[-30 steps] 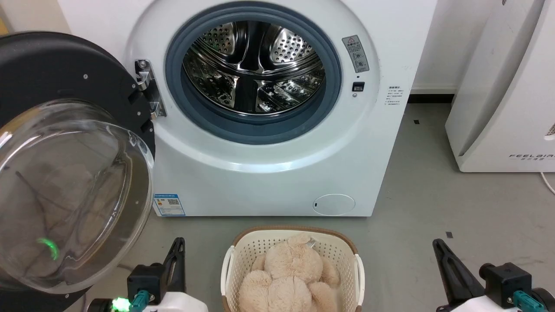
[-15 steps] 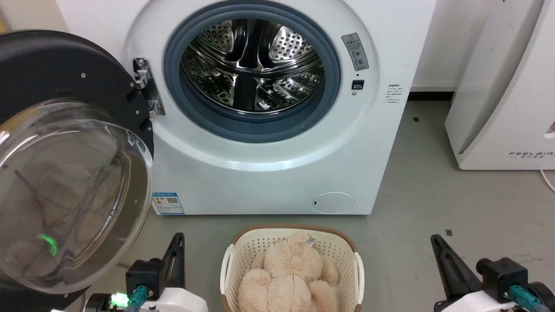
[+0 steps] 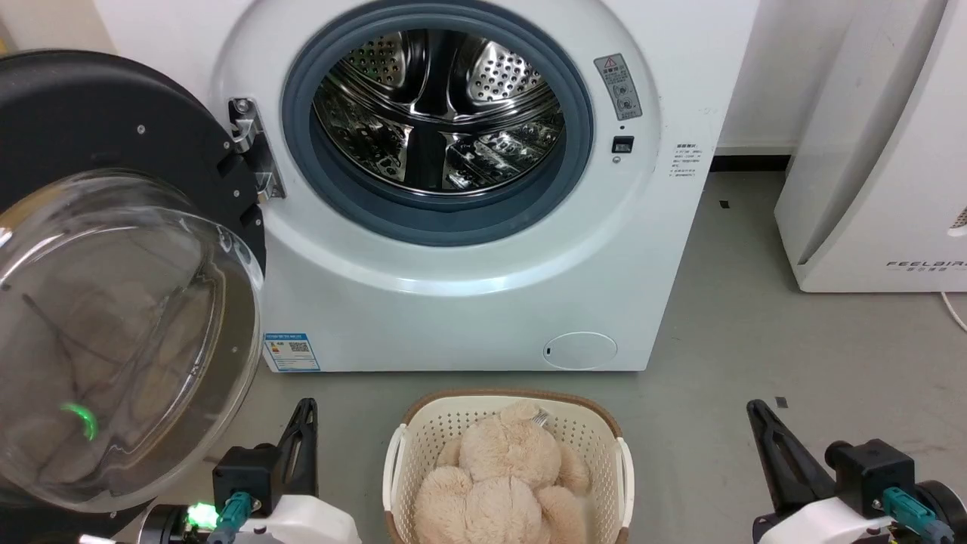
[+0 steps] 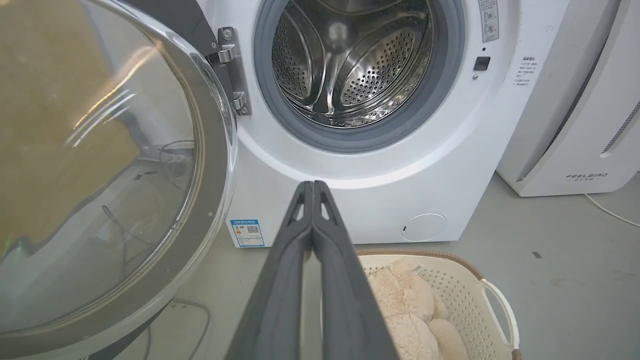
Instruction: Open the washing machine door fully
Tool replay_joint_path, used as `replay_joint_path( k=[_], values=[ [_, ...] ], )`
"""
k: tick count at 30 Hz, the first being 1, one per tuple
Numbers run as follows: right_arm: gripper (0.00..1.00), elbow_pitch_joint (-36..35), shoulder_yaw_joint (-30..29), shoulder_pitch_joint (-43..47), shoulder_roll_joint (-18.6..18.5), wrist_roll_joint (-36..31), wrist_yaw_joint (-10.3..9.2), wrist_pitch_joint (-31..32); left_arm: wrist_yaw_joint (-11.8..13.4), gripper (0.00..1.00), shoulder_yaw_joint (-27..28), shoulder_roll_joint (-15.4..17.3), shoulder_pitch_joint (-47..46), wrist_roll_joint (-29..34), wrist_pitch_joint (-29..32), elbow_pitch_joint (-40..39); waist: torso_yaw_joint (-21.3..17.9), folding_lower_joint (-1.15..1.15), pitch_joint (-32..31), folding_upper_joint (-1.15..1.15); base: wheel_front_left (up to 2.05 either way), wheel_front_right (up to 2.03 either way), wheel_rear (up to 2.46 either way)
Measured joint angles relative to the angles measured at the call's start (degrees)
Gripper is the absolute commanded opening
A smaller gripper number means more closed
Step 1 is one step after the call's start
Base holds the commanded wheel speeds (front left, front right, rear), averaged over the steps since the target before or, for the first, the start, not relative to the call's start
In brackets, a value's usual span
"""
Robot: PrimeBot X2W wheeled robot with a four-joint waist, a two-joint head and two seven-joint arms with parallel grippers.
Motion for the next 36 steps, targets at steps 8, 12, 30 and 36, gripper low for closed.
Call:
replay_joint_path(
  k=[8, 12, 30, 36],
  values=[
    [0.0, 0.3, 0.11, -0.68, 0.0, -0.1, 0.0, -0.16, -1.14, 0.0, 1.29, -0.75, -0.03, 0.98, 0.59, -0.27, -0.07, 0.0, 0.21, 0.0, 0.0, 0.0, 0.0],
    [0.0, 0.49, 0.15, -0.78, 0.0, -0.47, 0.0, -0.18, -1.72, 0.0, 1.83, -0.93, -0.07, 1.51, 0.9, -0.36, -0.11, 0.0, 0.31, 0.0, 0.0, 0.0, 0.0],
    [0.0, 1.52, 0.44, -2.31, 0.0, -0.97, 0.0, -0.25, -4.2, 0.0, 4.74, -2.54, -0.91, 3.88, 1.92, -1.14, -0.27, 0.0, 0.79, 0.0, 0.0, 0.0, 0.0],
    [0.0, 1.78, 0.55, -3.08, 0.0, -1.1, 0.0, -0.44, -5.2, 0.0, 5.49, -2.83, -0.94, 4.45, 2.0, -1.44, -0.32, 0.0, 0.95, 0.0, 0.0, 0.0, 0.0]
  ],
)
